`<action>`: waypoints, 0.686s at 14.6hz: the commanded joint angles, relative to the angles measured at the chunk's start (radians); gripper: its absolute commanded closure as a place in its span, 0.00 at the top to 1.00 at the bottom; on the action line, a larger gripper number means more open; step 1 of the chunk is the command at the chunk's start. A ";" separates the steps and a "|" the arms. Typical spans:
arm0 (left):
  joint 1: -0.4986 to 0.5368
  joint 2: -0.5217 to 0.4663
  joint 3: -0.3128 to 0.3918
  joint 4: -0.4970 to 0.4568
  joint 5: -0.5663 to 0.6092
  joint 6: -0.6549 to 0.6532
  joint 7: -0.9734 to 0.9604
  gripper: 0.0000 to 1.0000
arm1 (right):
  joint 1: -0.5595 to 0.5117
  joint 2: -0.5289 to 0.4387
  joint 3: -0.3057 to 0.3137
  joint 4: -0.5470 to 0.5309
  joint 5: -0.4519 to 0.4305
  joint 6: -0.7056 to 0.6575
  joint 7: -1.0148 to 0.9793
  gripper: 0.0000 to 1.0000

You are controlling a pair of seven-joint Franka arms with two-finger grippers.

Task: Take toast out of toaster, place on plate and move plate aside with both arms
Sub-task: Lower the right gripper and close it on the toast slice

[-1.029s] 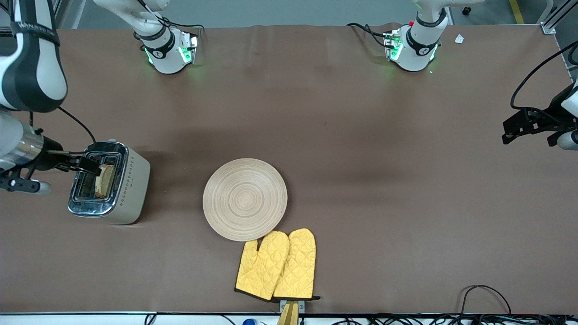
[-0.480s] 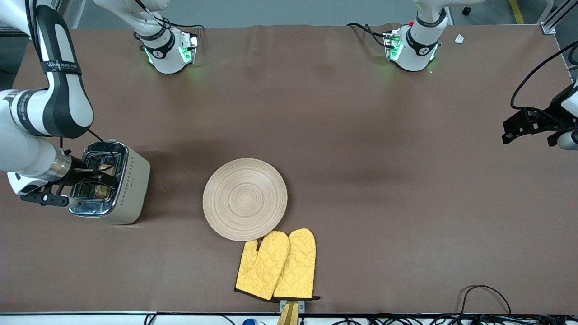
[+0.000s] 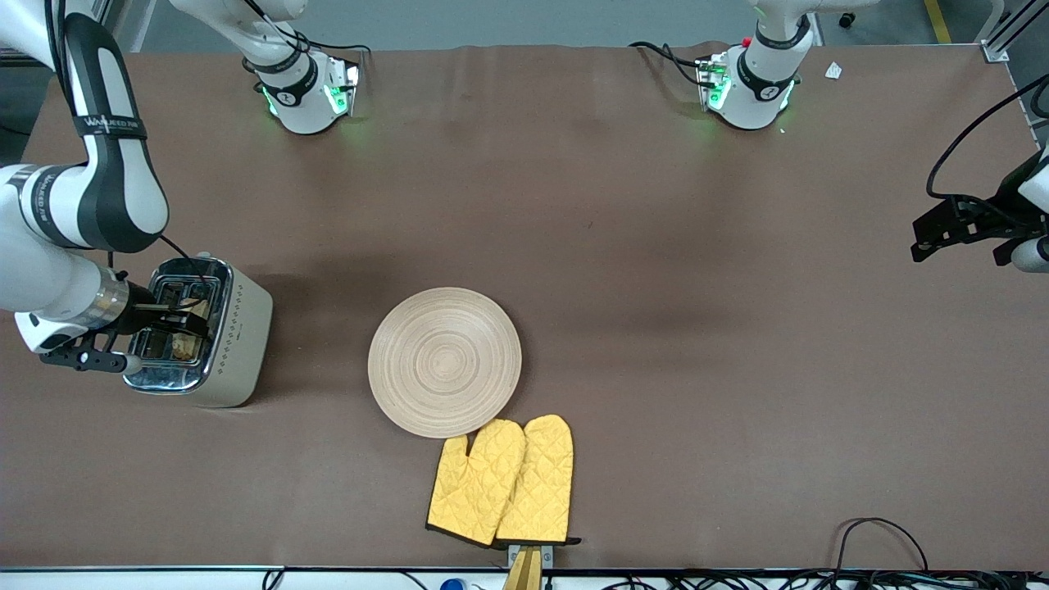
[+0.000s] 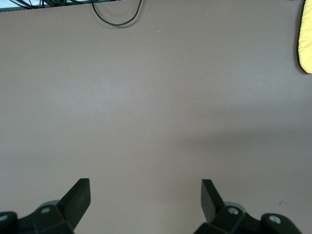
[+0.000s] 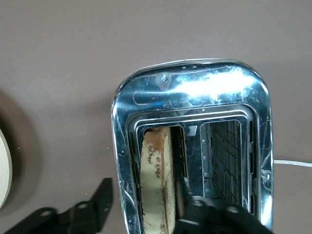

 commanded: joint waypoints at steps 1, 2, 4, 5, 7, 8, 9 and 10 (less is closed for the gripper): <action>0.000 0.000 -0.003 0.007 0.016 0.002 -0.010 1.00 | -0.012 -0.022 0.007 -0.029 -0.014 0.011 -0.013 0.16; 0.000 0.000 -0.003 0.007 0.016 0.002 -0.010 1.00 | -0.012 -0.020 0.007 -0.029 -0.017 0.012 -0.013 0.04; 0.001 0.000 -0.003 0.005 0.016 0.002 -0.009 1.00 | -0.014 -0.014 0.007 -0.027 -0.038 0.014 -0.013 0.00; 0.003 0.000 -0.003 0.005 0.016 0.002 -0.009 1.00 | -0.017 -0.014 0.007 -0.023 -0.057 0.011 -0.014 0.00; 0.003 0.000 -0.003 0.005 0.014 0.002 -0.009 1.00 | -0.015 -0.028 0.004 0.015 -0.066 -0.023 -0.042 0.00; 0.003 0.000 -0.003 0.005 0.014 0.002 -0.009 1.00 | -0.014 -0.039 0.004 0.056 -0.066 -0.090 -0.042 0.00; 0.001 0.000 -0.003 0.005 0.014 0.002 -0.010 1.00 | -0.014 -0.055 0.004 0.101 -0.064 -0.169 -0.039 0.00; 0.001 -0.002 -0.003 0.005 0.016 0.002 -0.013 1.00 | -0.014 -0.065 0.004 0.148 -0.052 -0.235 -0.036 0.00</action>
